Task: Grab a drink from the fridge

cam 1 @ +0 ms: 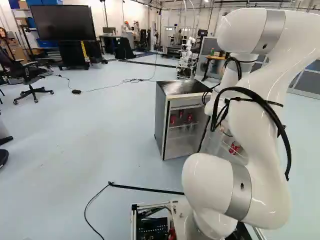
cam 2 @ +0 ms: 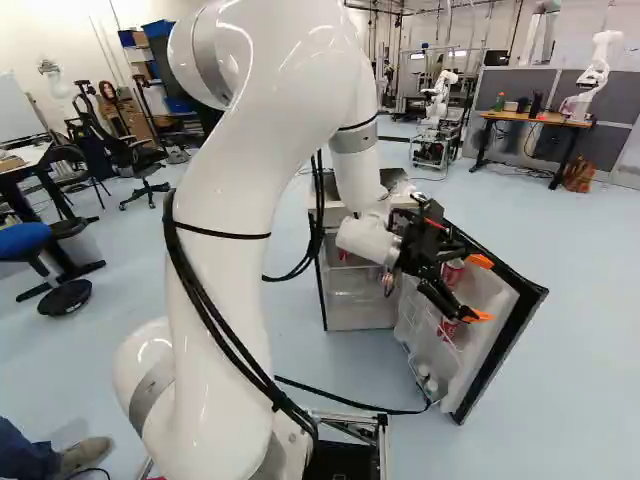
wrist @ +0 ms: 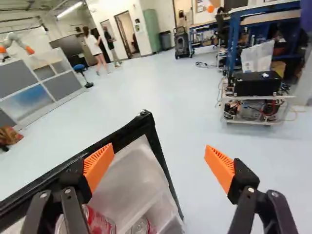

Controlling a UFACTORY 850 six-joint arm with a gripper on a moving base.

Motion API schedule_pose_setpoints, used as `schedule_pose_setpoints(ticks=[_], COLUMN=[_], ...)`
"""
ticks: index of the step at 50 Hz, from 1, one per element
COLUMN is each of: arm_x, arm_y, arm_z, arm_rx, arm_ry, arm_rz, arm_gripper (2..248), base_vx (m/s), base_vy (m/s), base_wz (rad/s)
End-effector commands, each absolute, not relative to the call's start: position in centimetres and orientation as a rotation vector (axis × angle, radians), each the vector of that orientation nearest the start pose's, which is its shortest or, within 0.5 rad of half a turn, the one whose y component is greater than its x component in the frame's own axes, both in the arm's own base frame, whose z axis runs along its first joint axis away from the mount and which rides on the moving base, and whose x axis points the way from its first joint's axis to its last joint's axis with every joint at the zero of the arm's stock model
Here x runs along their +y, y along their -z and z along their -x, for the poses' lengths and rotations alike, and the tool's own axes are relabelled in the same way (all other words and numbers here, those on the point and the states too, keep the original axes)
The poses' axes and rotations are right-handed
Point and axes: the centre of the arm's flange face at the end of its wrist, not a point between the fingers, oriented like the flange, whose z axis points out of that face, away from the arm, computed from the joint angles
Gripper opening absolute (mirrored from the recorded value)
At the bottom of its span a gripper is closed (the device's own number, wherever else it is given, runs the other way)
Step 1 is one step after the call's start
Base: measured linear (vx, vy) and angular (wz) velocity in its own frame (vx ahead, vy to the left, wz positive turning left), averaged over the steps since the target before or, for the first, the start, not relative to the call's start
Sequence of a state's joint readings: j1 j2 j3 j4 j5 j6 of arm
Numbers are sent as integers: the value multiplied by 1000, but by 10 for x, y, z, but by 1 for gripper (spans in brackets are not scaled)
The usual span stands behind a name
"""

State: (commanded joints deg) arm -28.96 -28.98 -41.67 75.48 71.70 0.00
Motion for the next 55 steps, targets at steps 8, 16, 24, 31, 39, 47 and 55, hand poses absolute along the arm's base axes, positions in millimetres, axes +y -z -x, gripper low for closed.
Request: schedule_pose_setpoints(ticks=[8,16,24,31,39,47,55], arm_x=[-282,-270,-257,-246,-232,-218,-204], arm_y=[-302,-305,-307,-309,-312,-314,-316], arm_z=[-351,-342,-334,-327,-317,-309,-300], arm_rx=[-1596,-1533,-1469,-1411,-1339,-1270,-1195], arm_ry=[-1141,-1185,-1228,-1267,-1313,-1356,-1401], arm_rz=[-1177,-1267,-1355,-1431,-1520,-1602,-1684], arm_gripper=[247,247,247,247,247,247,247], base_vx=[0,0,0,0,0,0,0], base_vy=[0,0,0,0,0,0,0], base_wz=[0,0,0,0,0,0,0])
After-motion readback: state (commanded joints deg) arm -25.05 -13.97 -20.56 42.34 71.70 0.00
